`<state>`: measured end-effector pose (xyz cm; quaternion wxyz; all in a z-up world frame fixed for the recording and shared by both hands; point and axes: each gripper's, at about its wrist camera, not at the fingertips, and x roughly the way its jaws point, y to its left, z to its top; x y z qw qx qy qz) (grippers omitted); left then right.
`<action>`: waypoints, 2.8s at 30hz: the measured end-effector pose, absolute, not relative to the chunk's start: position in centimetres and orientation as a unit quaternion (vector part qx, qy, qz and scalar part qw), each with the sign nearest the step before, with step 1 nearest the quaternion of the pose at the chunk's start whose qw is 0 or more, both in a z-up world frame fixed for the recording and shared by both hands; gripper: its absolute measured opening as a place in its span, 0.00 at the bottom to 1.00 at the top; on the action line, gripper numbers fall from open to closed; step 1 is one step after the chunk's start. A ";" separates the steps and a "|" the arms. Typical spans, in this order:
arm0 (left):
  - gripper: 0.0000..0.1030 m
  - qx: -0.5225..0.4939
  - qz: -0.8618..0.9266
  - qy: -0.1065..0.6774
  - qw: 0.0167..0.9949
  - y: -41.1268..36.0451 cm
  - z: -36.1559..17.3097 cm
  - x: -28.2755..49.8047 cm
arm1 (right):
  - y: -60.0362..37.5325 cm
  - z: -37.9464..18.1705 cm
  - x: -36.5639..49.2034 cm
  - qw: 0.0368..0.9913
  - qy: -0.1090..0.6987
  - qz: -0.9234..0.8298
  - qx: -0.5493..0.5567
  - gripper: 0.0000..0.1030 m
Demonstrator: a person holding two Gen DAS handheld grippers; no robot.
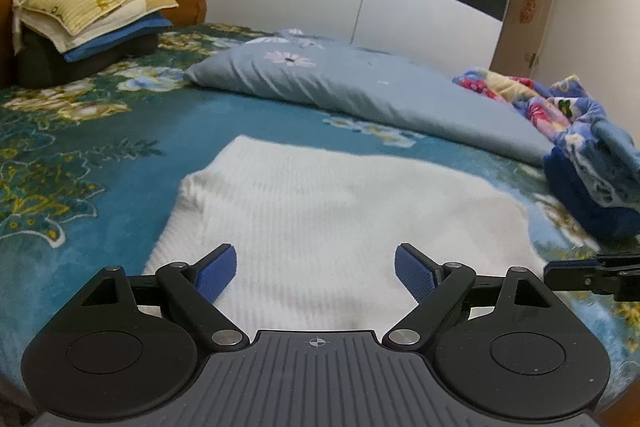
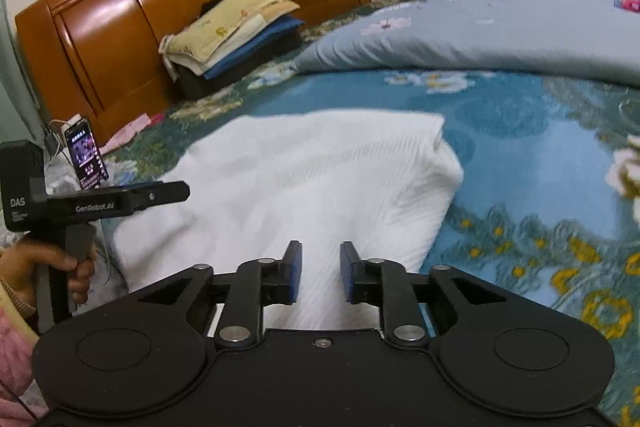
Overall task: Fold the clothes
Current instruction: 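Move both open grippers above the folded white sweater, then grasp the side edge of the white sweater with the right gripper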
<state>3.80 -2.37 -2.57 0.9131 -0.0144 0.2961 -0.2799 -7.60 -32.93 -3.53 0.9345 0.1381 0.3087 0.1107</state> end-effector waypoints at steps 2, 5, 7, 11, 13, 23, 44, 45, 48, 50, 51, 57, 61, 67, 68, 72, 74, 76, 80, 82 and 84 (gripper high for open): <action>0.94 -0.012 -0.282 0.288 0.915 -2.9 -2.0 3.5 | -33.3 -3.1 -7.7 0.938 0.300 0.107 0.135 0.28; 0.99 -0.009 -0.283 0.275 0.919 -3.8 -1.1 2.8 | -33.9 -2.9 -7.8 0.940 0.293 0.103 0.145 0.36; 0.99 -0.004 -0.278 0.268 0.923 -4.6 -0.5 2.4 | -34.4 -2.8 -7.8 0.940 0.288 0.101 0.152 0.46; 1.00 -0.004 -0.258 0.254 0.932 -6.0 0.6 1.4 | -35.3 -3.1 -7.7 0.942 0.283 0.082 0.157 0.55; 1.00 -0.014 -0.246 0.250 0.936 -6.5 0.9 0.9 | -35.9 -3.2 -7.6 0.942 0.282 0.082 0.164 0.61; 1.00 0.006 -0.195 0.245 0.950 -9.9 0.3 -1.8 | -38.7 -2.2 -5.9 0.945 0.281 0.102 0.136 0.72; 0.46 -0.027 -0.205 0.349 0.914 -10.3 -2.0 4.8 | -42.9 -7.9 -2.6 0.850 0.366 0.193 0.325 0.61; 0.39 -0.030 -0.201 0.356 0.912 -10.2 -2.3 5.1 | -43.0 -8.1 -2.7 0.847 0.366 0.195 0.332 0.59; 0.24 -0.030 -0.192 0.365 0.911 -10.1 -2.9 5.8 | -43.1 -8.6 -2.2 0.835 0.375 0.209 0.345 0.47; 0.19 -0.026 -0.193 0.368 0.909 -10.2 -3.1 6.2 | -43.4 -9.0 -1.8 0.823 0.381 0.217 0.362 0.42; 0.15 -0.024 -0.193 0.370 0.908 -10.3 -3.3 6.4 | -43.5 -9.3 -1.6 0.817 0.384 0.220 0.371 0.40; 0.03 -0.027 -0.200 0.374 0.905 -10.5 -3.7 7.3 | -43.4 -10.0 -0.4 0.805 0.384 0.231 0.389 0.34; 0.03 -0.037 -0.214 0.372 0.902 -10.4 -3.5 7.2 | -43.3 -10.5 0.3 0.796 0.384 0.235 0.404 0.32; 0.03 -0.033 -0.228 0.369 0.900 -10.6 -3.3 6.9 | -43.1 -10.4 0.6 0.793 0.390 0.236 0.404 0.33; 0.03 -0.032 -0.230 0.369 0.900 -10.7 -3.3 6.8 | -43.0 -10.3 0.6 0.794 0.392 0.235 0.402 0.33; 0.03 -0.030 -0.230 0.369 0.900 -10.3 -3.3 6.9 | -43.4 -9.4 0.2 0.790 0.410 0.230 0.393 0.34; 0.03 -0.032 -0.228 0.369 0.900 -10.1 -3.3 6.9 | -43.6 -9.4 -0.2 0.787 0.415 0.226 0.396 0.34; 0.03 -0.037 -0.229 0.371 0.899 -9.8 -3.4 7.0 | -43.8 -9.5 -0.5 0.783 0.419 0.220 0.404 0.34; 0.03 -0.042 -0.235 0.377 0.895 -9.8 -3.7 6.9 | -43.5 -9.8 -0.4 0.778 0.421 0.217 0.413 0.37; 0.03 -0.042 -0.238 0.379 0.893 -9.8 -3.8 6.9 | -43.0 -10.0 -0.2 0.776 0.418 0.215 0.421 0.37; 0.03 -0.041 -0.243 0.378 0.892 -9.9 -3.8 6.8 | -42.6 -10.1 0.1 0.778 0.417 0.210 0.421 0.33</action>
